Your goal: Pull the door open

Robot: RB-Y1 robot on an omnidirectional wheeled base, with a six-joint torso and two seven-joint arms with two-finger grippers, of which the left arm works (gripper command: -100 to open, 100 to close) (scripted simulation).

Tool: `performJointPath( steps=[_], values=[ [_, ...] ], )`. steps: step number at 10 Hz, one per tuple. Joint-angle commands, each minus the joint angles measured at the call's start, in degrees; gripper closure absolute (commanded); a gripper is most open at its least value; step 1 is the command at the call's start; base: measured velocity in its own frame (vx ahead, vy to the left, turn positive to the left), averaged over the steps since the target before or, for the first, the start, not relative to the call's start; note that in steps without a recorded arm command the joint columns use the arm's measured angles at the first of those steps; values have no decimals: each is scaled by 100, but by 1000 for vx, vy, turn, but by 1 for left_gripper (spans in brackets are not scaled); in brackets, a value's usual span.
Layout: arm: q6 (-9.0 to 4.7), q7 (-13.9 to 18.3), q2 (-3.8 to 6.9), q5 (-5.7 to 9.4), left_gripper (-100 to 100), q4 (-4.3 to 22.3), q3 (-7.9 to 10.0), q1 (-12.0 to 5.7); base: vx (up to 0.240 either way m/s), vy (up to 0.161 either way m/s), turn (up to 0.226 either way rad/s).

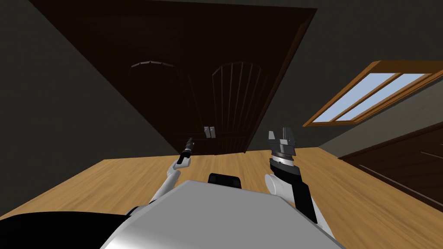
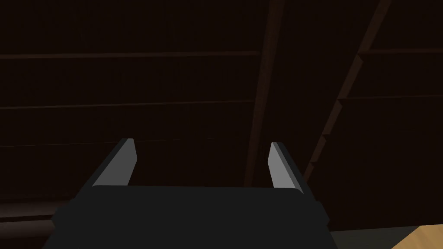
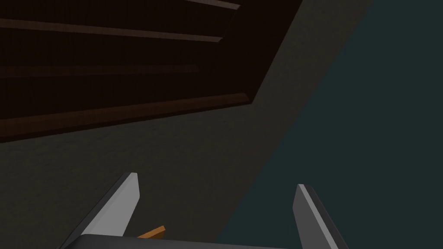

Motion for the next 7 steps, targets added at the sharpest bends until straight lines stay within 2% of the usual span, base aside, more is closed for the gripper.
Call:
performJointPath(
  steps=[1, 2, 4, 7],
  values=[
    [-33, -44, 48, 9, -100, 114, 169, 65, 46, 100, 164],
    [-39, -57, 65, 12, -100, 150, 223, 67, 114, 77, 75],
    [-49, -69, 43, 7, -100, 163, 220, 27, 159, 27, -24],
    [-71, -82, -84, -23, -100, 127, 69, -134, 202, 0, -122]
  ],
)
